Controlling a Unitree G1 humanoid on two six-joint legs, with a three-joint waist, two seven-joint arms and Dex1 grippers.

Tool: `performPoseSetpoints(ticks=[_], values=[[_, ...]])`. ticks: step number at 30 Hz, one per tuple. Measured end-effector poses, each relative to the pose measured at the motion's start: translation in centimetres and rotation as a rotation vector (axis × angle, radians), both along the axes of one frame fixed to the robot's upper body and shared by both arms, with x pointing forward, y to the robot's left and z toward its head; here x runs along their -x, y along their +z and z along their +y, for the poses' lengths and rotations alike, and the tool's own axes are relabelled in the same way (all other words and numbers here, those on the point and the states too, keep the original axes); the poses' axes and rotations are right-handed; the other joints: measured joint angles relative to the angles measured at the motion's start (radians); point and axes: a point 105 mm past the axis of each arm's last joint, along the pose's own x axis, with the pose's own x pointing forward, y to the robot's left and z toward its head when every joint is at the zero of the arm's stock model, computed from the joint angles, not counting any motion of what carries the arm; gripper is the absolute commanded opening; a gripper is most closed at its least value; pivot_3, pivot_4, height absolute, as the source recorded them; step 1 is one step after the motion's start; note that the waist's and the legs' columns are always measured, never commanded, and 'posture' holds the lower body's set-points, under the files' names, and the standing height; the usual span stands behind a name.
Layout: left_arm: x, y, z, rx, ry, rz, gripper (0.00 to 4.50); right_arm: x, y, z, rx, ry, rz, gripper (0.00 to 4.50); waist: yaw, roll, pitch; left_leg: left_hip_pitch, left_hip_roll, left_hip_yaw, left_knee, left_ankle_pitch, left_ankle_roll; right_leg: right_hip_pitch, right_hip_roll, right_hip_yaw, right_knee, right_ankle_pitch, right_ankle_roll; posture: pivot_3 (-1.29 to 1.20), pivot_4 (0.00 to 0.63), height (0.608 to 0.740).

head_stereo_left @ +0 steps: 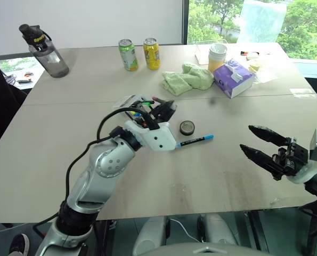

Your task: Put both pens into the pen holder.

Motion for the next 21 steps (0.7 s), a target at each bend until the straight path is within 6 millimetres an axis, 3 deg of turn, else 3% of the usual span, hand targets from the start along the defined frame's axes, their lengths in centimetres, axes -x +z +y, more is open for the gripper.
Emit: performPoseSetpoints(ticks=[6,14,21], values=[[0.2,-0.3,0.8,0.022,0.055,0.019,0.00,-0.2,-0.2,0.1,0.008,0.004,-0.008,3.54,0.001,0.000,0.000,0.000,0.000,0.000,0.000,0.000,0.000,0.000,0.000,0.000,0.000,0.000,0.000,0.00,0.150,0.740],[-1.1,-2.8,2.8,0.037,0.171,0.158,0.00,-0.6,-0.4,0.4,0.008,0.009,-0.012,3.54,0.004,0.000,0.000,0.000,0.000,0.000,0.000,0.000,0.000,0.000,0.000,0.000,0.000,0.000,0.000,0.00,0.150,0.740],[-2.3,-3.2,4.0,0.023,0.223,0.172,0.00,-0.8,0.0,0.6,0.009,-0.004,-0.024,3.54,0.006,0.000,0.000,0.000,0.000,0.000,0.000,0.000,0.000,0.000,0.000,0.000,0.000,0.000,0.000,0.00,0.150,0.740]])
